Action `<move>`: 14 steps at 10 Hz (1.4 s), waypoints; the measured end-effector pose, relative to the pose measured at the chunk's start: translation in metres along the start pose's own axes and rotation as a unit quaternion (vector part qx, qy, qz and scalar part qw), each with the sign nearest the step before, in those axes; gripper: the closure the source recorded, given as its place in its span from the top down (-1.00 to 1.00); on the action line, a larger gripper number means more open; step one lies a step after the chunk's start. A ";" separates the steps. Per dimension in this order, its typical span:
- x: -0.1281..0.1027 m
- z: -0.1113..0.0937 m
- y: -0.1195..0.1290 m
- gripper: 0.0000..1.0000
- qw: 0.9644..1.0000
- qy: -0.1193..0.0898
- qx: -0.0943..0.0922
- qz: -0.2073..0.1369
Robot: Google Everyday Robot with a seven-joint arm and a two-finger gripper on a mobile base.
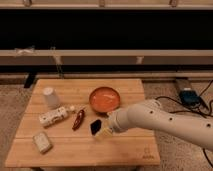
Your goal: Place the ceramic cup over the eraser
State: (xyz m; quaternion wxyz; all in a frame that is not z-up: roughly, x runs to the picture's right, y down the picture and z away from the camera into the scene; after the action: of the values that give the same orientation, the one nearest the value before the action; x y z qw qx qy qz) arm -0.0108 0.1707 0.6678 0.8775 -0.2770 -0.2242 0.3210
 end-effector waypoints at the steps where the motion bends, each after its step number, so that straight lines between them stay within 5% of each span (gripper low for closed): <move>1: 0.000 0.000 0.000 0.60 1.000 0.000 0.000 0.000; 7: -0.004 0.000 -0.005 0.60 1.000 0.009 0.002 -0.012; 10: -0.039 0.019 -0.030 0.60 0.998 0.030 -0.002 -0.053; 14: -0.102 0.075 -0.061 0.60 0.991 0.057 -0.018 -0.116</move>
State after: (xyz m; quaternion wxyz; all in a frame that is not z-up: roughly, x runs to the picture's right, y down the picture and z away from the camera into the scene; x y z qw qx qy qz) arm -0.0975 0.0871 0.7397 0.9149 -0.2831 -0.2099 0.1967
